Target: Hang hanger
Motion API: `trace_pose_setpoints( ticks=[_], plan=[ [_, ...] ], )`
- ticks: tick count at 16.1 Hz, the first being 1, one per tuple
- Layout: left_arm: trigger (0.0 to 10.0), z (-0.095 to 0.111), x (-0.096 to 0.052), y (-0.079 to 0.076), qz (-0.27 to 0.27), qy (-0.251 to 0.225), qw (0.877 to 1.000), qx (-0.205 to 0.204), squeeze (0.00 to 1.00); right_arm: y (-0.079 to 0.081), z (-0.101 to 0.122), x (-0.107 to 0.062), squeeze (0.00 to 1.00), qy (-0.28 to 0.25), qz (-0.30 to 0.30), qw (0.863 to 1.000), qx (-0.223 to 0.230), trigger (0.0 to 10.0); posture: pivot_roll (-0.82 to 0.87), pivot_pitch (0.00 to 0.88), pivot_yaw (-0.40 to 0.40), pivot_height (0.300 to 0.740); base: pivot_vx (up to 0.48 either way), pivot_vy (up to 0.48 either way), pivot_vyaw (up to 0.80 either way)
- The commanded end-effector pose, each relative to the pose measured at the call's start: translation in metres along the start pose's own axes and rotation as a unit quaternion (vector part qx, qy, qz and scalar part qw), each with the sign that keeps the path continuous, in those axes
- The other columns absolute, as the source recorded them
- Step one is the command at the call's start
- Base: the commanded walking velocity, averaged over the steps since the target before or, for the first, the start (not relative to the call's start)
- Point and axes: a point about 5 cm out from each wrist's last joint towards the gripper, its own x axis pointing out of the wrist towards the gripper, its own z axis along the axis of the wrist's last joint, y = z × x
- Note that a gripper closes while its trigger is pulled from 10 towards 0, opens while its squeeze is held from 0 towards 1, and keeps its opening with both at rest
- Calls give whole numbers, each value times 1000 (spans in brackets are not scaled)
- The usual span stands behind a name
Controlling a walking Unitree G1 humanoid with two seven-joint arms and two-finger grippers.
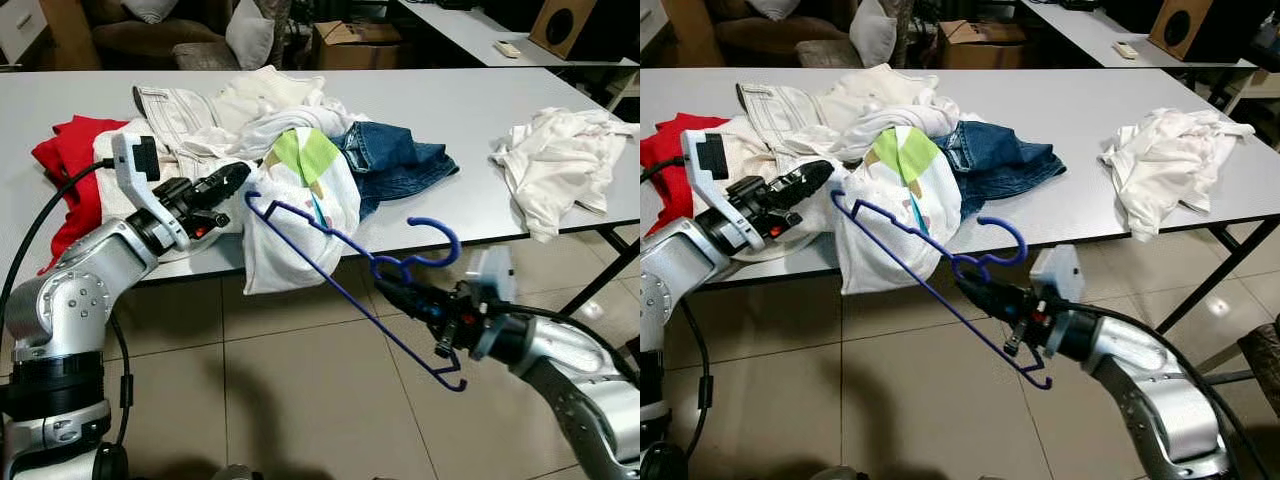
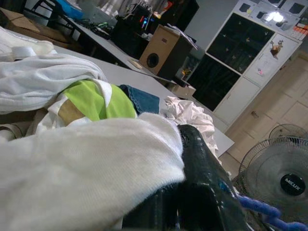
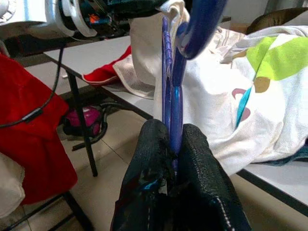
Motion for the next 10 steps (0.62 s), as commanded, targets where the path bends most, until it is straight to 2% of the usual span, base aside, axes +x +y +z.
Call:
trace_pose_setpoints(
  ticks=[1,3,5,6,7,9,10],
  plan=[
    [0,3,3,-3,1,-1,1000,14,0,-4,-1,0,0,4,-13,1000,-3,10000,-125,0,-55,740,0,0,0],
    [0,8,3,2,24,-16,999,22,0,0,-4,-2,0,13,1,1000,-2,10000,-122,0,-56,740,0,0,0],
    [0,11,2,10,51,-18,998,30,0,-5,-3,-10,0,14,-27,999,-15,10000,-124,0,-52,740,0,0,0],
    [0,8,-2,13,58,5,997,48,0,-12,0,-13,0,0,-58,998,-19,10000,-127,0,-49,740,0,0,0],
    [0,4,-8,16,63,31,996,63,0,-16,5,-16,0,-9,-65,998,-20,10000,-132,0,-46,740,0,0,0],
    [0,-1,-19,22,71,69,992,77,0,-15,5,-18,0,8,-43,999,-32,10000,-134,0,-46,740,0,0,0],
    [0,0,-23,23,70,81,991,81,0,-11,-3,-15,0,31,-23,998,-43,10000,-128,0,-54,740,0,0,0]
  ],
)
